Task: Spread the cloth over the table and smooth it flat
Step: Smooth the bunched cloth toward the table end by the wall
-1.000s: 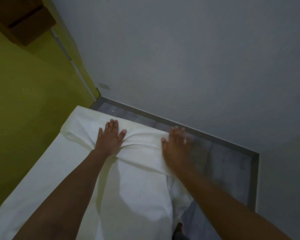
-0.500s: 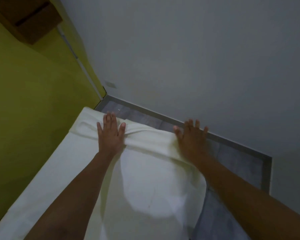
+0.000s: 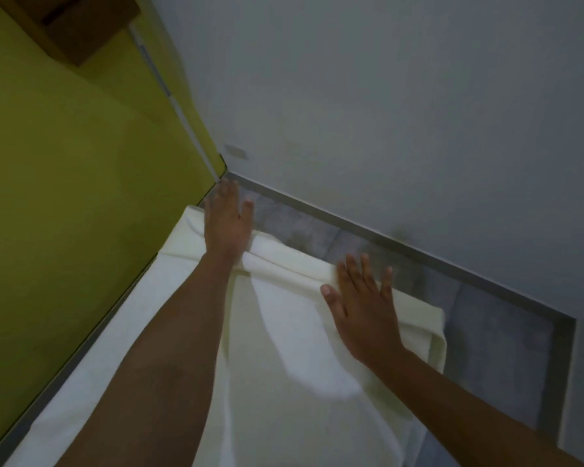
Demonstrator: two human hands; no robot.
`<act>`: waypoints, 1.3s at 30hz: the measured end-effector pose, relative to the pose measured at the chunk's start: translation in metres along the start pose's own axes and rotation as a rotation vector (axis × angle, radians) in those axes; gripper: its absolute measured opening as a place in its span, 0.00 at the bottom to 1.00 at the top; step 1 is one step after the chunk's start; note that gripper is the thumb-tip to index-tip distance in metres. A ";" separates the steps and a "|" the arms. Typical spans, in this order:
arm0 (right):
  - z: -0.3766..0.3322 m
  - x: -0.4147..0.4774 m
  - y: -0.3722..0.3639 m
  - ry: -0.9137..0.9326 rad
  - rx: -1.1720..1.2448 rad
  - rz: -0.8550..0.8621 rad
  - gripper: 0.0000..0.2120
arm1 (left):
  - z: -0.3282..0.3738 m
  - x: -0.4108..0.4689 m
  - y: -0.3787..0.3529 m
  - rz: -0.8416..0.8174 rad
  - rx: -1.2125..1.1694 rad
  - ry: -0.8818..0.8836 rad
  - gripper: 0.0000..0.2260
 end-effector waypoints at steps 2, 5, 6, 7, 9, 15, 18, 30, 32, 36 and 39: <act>0.008 -0.008 -0.005 0.012 0.003 -0.022 0.33 | -0.011 -0.015 0.017 0.294 0.011 0.157 0.24; 0.016 -0.003 -0.006 0.001 -0.028 -0.011 0.32 | -0.035 -0.039 0.010 0.252 0.111 0.357 0.25; 0.018 0.001 -0.006 -0.014 -0.033 -0.006 0.33 | -0.040 -0.042 0.004 0.181 0.145 0.371 0.26; 0.019 0.006 -0.007 -0.029 -0.035 -0.006 0.35 | -0.043 -0.042 0.000 0.134 0.167 0.366 0.26; 0.022 0.012 -0.006 -0.042 -0.044 0.007 0.37 | -0.043 -0.039 -0.001 0.098 0.198 0.341 0.27; 0.020 0.000 0.000 -0.034 -0.060 0.023 0.34 | -0.039 -0.023 -0.001 0.046 0.274 0.320 0.28; 0.029 -0.026 0.003 -0.017 -0.059 0.048 0.32 | -0.042 -0.002 -0.003 -0.086 0.373 0.247 0.28; 0.034 -0.017 0.006 -0.159 -0.145 -0.043 0.41 | -0.023 0.003 0.014 0.109 0.002 0.064 0.20; 0.038 -0.010 0.003 -0.158 -0.146 -0.053 0.43 | -0.030 -0.023 0.024 0.312 -0.077 0.224 0.23; 0.038 -0.013 0.008 -0.141 -0.094 0.041 0.41 | -0.047 -0.044 0.010 0.177 0.113 0.384 0.28; 0.035 -0.013 0.008 -0.136 -0.098 0.060 0.39 | -0.050 -0.019 0.006 0.069 0.234 0.368 0.28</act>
Point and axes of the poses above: each hand's wrist, its own x-axis towards the middle knuckle, its own y-axis out of the back of the hand, z = x × y, the point moved 6 cm from there along x, towards the middle knuckle, and after that the axes turned 7 degrees about z, right-handed, at the moved point
